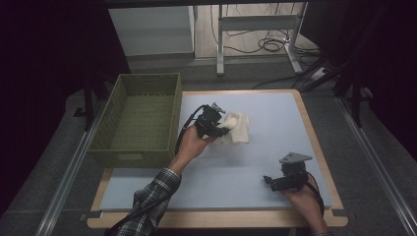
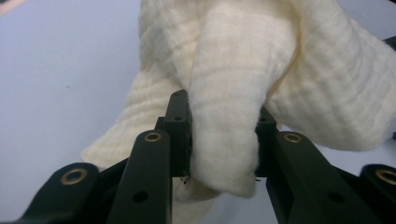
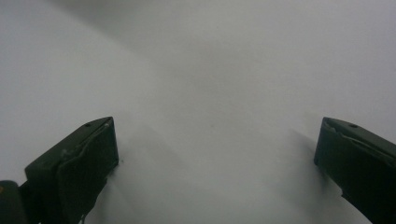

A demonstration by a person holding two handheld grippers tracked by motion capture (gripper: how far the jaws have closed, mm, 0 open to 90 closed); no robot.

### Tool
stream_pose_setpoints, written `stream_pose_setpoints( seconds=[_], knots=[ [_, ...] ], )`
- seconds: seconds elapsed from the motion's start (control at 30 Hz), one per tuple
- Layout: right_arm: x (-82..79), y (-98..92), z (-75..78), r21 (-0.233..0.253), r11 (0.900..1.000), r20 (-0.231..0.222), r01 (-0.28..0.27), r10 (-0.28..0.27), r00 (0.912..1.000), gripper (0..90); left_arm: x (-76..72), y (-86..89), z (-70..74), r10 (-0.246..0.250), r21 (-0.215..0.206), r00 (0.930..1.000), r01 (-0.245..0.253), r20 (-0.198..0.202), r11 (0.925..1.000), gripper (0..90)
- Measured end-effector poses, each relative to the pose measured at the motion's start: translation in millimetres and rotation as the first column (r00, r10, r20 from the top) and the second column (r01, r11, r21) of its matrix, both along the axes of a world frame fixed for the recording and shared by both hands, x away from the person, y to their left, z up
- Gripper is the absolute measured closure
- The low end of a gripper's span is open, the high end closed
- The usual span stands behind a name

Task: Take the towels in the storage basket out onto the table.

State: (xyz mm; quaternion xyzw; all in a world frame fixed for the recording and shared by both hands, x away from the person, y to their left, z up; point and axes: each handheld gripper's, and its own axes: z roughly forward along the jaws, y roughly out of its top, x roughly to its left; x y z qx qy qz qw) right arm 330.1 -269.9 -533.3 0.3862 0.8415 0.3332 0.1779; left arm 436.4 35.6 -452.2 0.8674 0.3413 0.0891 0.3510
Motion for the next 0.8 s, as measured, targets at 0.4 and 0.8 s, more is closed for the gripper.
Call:
stream_pose_setpoints(
  seconds=[0.4,0.8],
  knots=[
    [0.0,0.0,0.0,0.000,1.000,0.000,0.000,0.000,1.0000,0.0,2.8,-27.1,-43.5,-0.010,0.031,1.0000,0.010,-0.001,0.9995,48.2],
    [0.2,-0.3,0.1,0.001,1.000,-0.001,-0.001,0.001,1.0000,0.0,-11.3,-9.1,-31.0,0.005,0.007,0.9994,-0.005,0.034,1.0000,13.0]
  ],
)
